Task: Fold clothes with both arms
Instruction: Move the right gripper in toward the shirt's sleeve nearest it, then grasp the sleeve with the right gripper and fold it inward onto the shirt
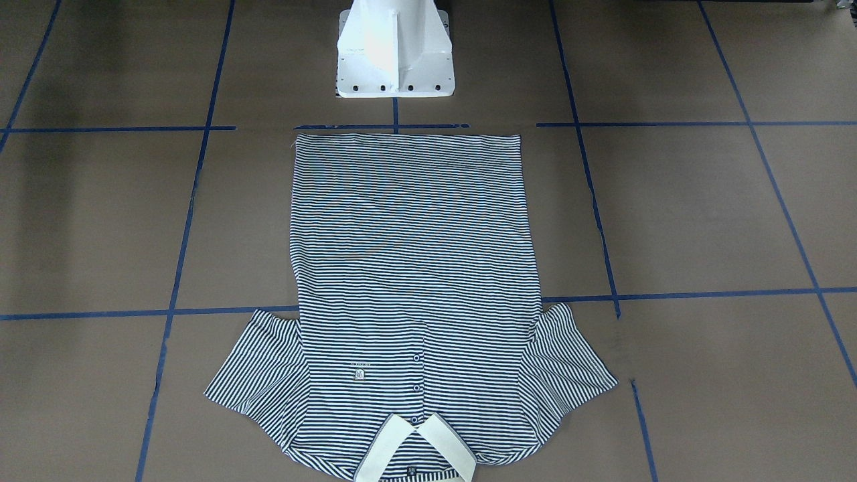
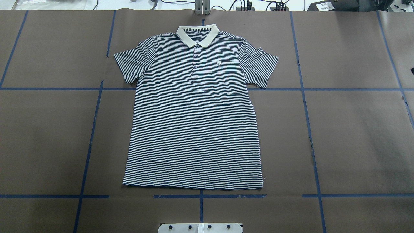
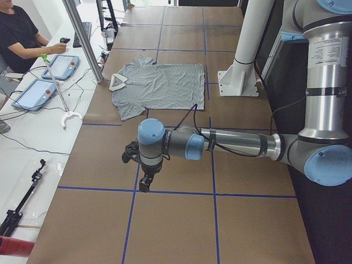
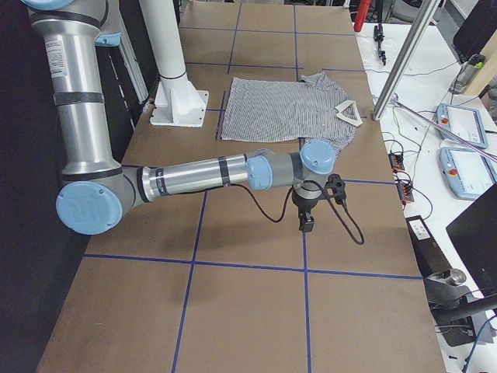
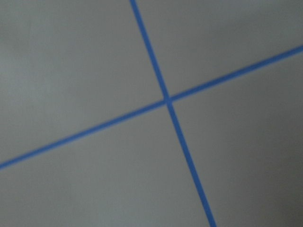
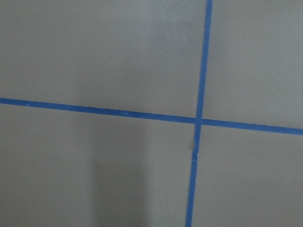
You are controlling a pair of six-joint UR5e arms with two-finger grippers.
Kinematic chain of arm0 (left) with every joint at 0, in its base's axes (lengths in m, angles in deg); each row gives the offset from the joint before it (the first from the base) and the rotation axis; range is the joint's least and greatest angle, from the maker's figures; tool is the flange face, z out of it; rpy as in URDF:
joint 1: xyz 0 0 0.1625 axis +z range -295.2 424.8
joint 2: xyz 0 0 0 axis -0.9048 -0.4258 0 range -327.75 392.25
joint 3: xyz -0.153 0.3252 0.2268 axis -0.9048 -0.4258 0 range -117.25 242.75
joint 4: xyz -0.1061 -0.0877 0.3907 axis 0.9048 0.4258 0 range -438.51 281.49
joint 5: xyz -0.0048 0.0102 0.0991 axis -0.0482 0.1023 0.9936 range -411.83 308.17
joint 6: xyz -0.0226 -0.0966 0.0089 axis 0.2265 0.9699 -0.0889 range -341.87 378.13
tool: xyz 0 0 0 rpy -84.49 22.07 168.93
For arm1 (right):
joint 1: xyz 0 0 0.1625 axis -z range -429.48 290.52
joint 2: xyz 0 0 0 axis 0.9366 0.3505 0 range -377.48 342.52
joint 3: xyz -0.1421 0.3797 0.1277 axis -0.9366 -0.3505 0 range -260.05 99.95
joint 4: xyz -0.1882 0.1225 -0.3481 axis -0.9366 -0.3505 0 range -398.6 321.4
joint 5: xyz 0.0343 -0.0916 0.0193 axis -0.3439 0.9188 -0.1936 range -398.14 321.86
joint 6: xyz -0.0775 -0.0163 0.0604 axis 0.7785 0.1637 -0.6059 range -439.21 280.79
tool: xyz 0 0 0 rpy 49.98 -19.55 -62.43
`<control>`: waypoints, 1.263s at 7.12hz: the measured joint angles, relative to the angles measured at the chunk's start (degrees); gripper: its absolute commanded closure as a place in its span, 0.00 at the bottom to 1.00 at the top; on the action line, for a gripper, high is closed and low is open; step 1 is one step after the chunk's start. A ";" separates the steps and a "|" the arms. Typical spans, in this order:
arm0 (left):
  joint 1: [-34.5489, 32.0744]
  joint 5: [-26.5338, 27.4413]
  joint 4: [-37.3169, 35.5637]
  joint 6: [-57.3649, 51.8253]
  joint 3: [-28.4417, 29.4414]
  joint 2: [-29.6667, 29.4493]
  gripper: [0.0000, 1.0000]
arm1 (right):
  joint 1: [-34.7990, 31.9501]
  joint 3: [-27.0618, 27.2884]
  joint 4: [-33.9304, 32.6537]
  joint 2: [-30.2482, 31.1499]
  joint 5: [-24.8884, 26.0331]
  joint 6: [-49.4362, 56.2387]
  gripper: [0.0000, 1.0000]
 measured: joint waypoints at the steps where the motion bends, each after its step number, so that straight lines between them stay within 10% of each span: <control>1: 0.69 -0.08 5.69 1.30 1.74 -1.17 0.00 | 2.85 -3.00 3.43 -4.05 0.16 -3.09 0.00; 6: 11.68 1.77 20.77 20.38 7.18 -8.27 0.00 | 18.87 -20.54 29.00 -20.04 9.43 -31.75 0.00; 9: 13.41 2.46 21.12 28.04 7.67 -11.18 0.00 | 24.54 -32.90 32.31 -31.70 17.19 -36.67 0.00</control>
